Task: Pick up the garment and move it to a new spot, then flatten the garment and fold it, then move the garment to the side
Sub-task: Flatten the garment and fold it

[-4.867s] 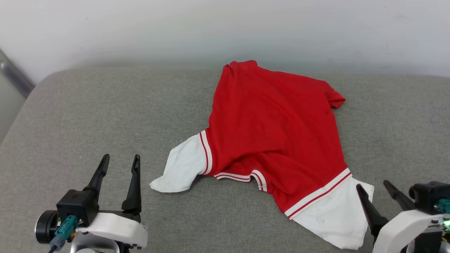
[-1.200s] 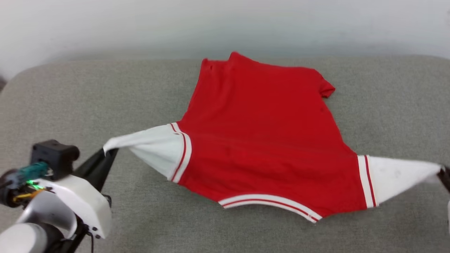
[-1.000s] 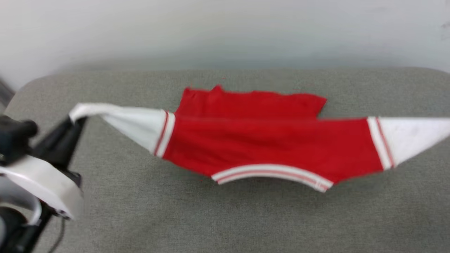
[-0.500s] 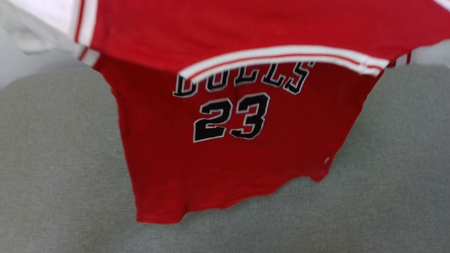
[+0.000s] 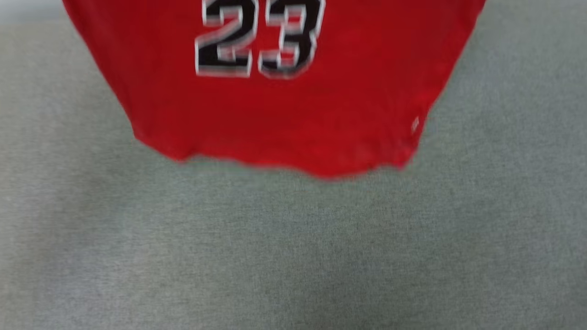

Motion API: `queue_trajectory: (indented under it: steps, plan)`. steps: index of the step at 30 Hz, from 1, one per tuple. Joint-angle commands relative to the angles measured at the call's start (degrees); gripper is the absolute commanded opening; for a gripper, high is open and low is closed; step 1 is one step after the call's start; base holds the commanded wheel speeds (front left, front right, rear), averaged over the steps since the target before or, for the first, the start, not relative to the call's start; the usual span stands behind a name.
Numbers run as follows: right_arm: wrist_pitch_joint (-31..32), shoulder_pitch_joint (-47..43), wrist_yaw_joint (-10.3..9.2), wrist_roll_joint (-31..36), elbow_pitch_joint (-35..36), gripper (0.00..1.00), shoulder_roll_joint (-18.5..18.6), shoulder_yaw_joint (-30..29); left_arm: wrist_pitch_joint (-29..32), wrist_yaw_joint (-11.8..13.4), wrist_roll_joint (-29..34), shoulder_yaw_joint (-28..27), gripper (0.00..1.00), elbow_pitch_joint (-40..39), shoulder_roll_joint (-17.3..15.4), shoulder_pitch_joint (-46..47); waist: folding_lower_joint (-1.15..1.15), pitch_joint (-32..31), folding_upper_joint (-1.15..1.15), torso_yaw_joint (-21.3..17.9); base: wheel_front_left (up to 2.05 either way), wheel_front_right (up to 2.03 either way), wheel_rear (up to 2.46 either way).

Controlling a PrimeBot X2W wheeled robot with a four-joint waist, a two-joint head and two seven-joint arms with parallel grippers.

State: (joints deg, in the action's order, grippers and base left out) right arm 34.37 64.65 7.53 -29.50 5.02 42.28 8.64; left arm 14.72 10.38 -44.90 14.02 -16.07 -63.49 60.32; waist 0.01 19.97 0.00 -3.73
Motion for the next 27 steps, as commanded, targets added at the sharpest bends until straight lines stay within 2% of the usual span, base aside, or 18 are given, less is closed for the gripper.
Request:
queue_trajectory:
  steps: [1, 5, 10, 16, 21, 27]
  plan:
    - [-0.69, 1.68, -0.08, 0.62, -1.54, 0.00, -0.50, 0.85, 0.29, -0.63, 1.02, 0.73, 0.00, 1.40, 0.85, 2.51, -0.01, 3.95, 0.00, -1.24, 0.00, 0.00, 0.00]
    - [-3.86, 9.37, -0.09, 3.08, -8.32, 0.00, -1.09, 4.60, 0.04, -4.11, 4.80, 5.02, 0.00, 9.72, 6.62, 15.23, -0.01, 7.97, 0.00, -1.55, 0.00, 0.00, 0.00]
    - [-5.96, 19.19, -0.07, 4.96, -16.33, 0.00, -3.89, 6.88, -0.89, -7.69, 9.50, 9.21, 0.00, 20.21, 13.40, 29.86, -0.01, 13.04, 0.00, -1.69, 0.00, 0.00, 0.00]
    - [-10.48, 29.77, -0.07, 9.98, -24.21, 0.00, -6.03, 8.67, -4.98, -9.29, 13.14, 11.13, 0.00, 32.18, 20.06, 42.67, -0.01, 17.79, 0.00, -1.28, 0.00, 0.00, 0.00]
    - [-15.61, 33.29, -0.08, 13.05, -31.09, 0.00, -8.19, 9.35, -8.53, -10.69, 14.05, 13.04, 0.00, 39.96, 24.56, 46.09, -0.01, 20.06, 0.00, -0.14, 0.00, 0.00, 0.00]
    - [-20.45, 28.00, -0.08, 12.76, -36.52, 0.00, -11.31, 9.75, -13.11, -11.36, 12.77, 14.66, 0.00, 45.88, 28.27, 40.19, -0.01, 19.72, 0.00, 1.22, 0.00, 0.00, 0.00]
